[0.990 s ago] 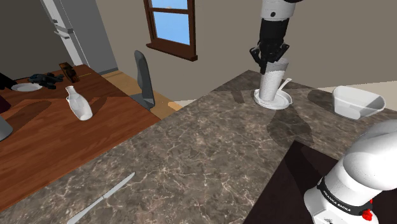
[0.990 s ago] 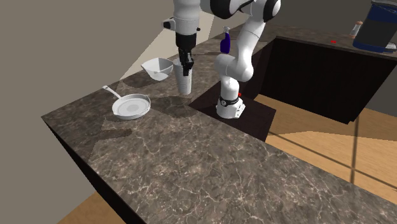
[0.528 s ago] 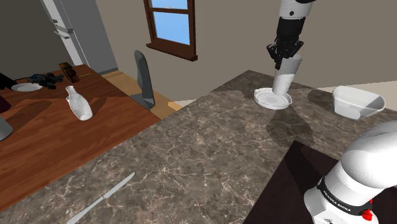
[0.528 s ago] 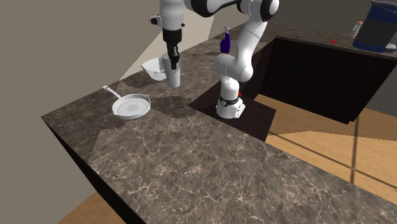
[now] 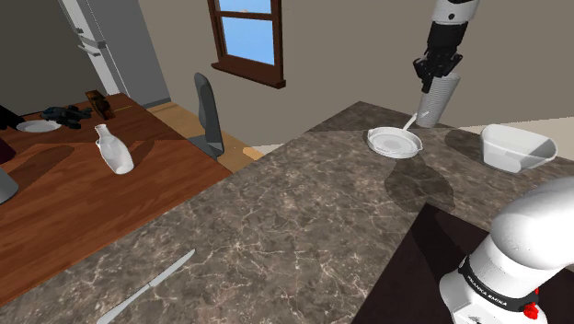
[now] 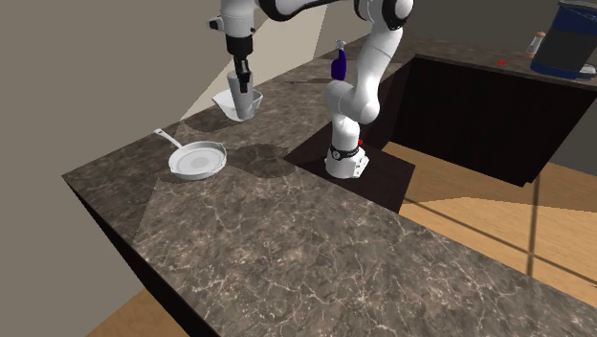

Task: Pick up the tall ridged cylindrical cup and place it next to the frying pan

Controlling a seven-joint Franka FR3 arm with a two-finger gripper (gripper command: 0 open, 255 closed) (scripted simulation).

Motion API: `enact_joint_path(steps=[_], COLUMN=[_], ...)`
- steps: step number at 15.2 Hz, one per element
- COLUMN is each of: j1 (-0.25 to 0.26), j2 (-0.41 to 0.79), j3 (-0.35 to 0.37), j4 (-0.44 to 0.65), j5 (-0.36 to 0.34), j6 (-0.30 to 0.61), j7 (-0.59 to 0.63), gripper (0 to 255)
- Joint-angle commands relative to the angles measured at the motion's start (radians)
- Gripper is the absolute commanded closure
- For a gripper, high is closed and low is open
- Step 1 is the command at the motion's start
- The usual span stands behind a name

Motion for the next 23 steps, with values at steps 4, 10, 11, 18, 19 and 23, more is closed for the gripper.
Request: enact_joint_path(steps=[4,10,11,18,19,23], j1=[-0.03,-0.059,-0.063,-0.1,-0.109,-0.159], j2=[0.079,0.199,0.222,0.424,0.458,0.613], j3=[-0.097,-0.216,-0.236,-0.375,-0.393,-0.459], j4=[0.076,0.188,0.211,0.406,0.44,0.594], j5=[-0.029,-0.034,-0.03,0.042,0.06,0.154], j6=[0.021,0.048,0.052,0.065,0.064,0.047], j7=[-0.12,-0.27,-0.297,-0.495,-0.525,-0.652], gripper=[255,255,255,255,255,255])
